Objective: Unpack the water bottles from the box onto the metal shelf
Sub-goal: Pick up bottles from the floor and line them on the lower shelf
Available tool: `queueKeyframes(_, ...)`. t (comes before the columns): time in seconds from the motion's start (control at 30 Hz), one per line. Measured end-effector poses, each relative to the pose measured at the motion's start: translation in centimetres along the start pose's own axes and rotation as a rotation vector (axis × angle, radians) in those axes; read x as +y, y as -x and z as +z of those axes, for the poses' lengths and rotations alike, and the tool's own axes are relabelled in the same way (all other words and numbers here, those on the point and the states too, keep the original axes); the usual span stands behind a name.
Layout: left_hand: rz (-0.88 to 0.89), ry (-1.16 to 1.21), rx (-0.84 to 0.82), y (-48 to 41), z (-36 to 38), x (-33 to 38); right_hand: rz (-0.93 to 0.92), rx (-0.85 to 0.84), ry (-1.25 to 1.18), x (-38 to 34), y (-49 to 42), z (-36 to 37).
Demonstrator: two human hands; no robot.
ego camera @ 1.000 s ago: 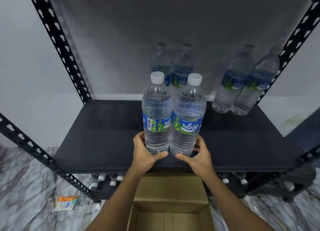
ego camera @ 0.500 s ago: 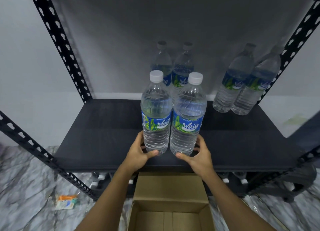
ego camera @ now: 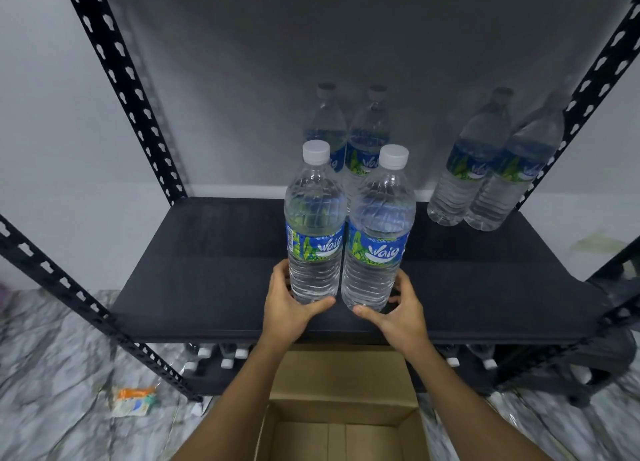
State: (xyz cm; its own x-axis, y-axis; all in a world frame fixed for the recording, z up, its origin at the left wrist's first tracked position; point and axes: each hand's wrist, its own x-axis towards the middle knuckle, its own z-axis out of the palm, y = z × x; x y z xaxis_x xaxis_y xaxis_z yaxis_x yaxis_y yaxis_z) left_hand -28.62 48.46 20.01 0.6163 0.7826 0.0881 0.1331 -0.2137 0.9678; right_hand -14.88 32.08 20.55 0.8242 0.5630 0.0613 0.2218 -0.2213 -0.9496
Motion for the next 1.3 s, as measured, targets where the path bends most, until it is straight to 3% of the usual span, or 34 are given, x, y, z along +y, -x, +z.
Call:
queueKeyframes(0.13,0.003,0.012,-0.043,-0.1,-0.7,0.2,0.005,-0.004,0.001,0.0,0.0,0.0)
queueKeyframes(0.33,-0.031,-0.012,-0.254,-1.6,-2.8,-0.2,0.003,0.007,-0.006,-0.2,0.1,0.0)
queueKeyframes(0.6,0.000,-0.035,-0.305,-1.2,-2.7,-0.3,-0.001,0.013,-0.007,-0.2,0.2,-0.1)
queueKeyframes(0.9,0.031,-0.031,-0.085,0.0,-1.3,-0.5,-0.031,0.019,-0.005,-0.3,-0.1,0.0)
queueKeyframes(1.3,0.015,-0.016,-0.063,0.3,-1.1,-0.2,-0.053,-0.015,0.020,-0.2,-0.6,-0.2)
